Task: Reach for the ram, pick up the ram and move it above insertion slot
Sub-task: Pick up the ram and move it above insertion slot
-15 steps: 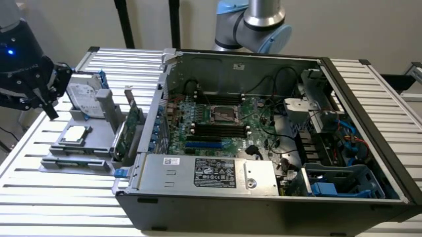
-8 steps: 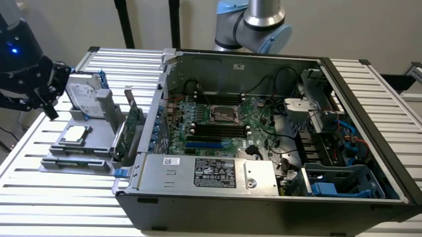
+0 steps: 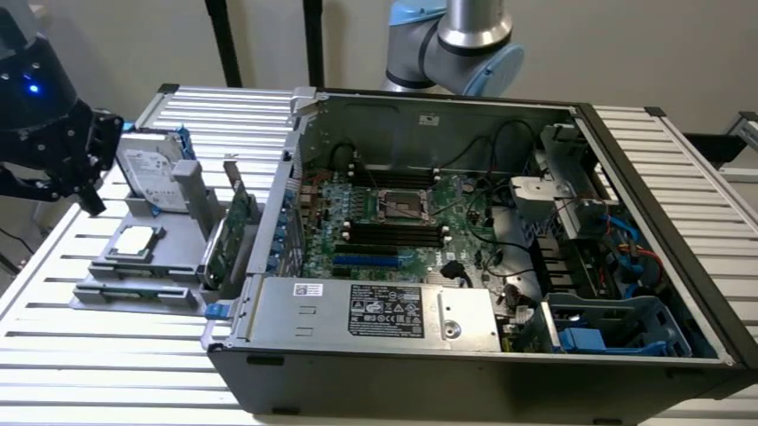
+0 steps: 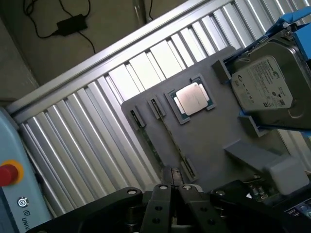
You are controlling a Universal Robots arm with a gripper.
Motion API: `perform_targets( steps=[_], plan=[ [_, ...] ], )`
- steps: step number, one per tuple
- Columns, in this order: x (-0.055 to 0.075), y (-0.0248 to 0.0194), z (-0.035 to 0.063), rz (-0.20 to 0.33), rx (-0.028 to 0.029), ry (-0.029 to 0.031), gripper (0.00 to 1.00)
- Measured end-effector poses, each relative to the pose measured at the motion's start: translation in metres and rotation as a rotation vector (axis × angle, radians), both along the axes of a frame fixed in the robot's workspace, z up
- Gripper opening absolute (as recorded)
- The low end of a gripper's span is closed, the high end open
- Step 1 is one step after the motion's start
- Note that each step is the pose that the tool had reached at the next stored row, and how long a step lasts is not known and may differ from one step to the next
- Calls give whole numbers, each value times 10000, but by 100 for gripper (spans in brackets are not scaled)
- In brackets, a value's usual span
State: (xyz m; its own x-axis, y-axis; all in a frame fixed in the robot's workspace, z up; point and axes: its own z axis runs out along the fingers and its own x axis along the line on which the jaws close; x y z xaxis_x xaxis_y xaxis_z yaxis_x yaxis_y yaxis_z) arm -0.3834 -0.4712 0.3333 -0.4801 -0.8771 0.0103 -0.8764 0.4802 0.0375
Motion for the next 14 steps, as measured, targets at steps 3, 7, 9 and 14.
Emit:
perform_targets(
  steps=[3,7,9,14],
  plan=[
    [0,0,0,555,0,-14,11],
    [0,0,0,1275,-1,-39,11],
    [0,0,-1,1635,0,-59,11],
    [0,0,1,2551,-6,-142,11]
  ],
)
